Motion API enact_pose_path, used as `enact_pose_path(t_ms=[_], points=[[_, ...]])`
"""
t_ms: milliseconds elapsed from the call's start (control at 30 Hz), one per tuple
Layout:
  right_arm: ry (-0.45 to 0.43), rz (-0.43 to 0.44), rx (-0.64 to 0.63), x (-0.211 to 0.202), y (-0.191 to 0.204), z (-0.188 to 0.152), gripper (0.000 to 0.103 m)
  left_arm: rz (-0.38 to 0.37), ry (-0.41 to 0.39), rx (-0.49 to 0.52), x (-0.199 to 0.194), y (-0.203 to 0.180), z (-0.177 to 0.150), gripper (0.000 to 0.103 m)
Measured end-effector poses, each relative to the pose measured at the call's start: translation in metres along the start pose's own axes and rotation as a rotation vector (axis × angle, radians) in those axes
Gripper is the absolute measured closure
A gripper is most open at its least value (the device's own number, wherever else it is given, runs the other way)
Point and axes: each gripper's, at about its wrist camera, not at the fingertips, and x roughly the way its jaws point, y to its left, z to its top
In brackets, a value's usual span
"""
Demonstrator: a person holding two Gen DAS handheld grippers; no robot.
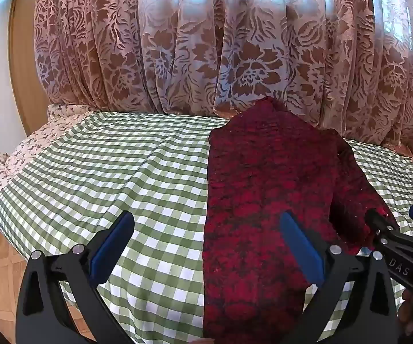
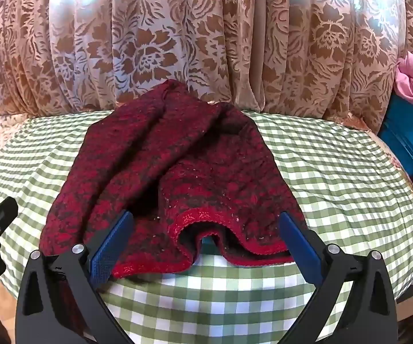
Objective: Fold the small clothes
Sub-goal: 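Hover both grippers over the bunched red sweater, positioning to grasp it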
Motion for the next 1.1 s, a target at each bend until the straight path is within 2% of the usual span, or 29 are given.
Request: enact_pose_path(t_ms=[833,1100], points=[[-0.022,0.004,-0.023,-0.006,0.006,0.003,0.003,0.005,0.021,-0.013,0.005,0.007,-0.002,0.002],[-0.033,-0.023,-0.042,-0.008,0.009,0.004,0.003,0.001,0.019,-0.028,0.002,0.010,-0.001,0.002]])
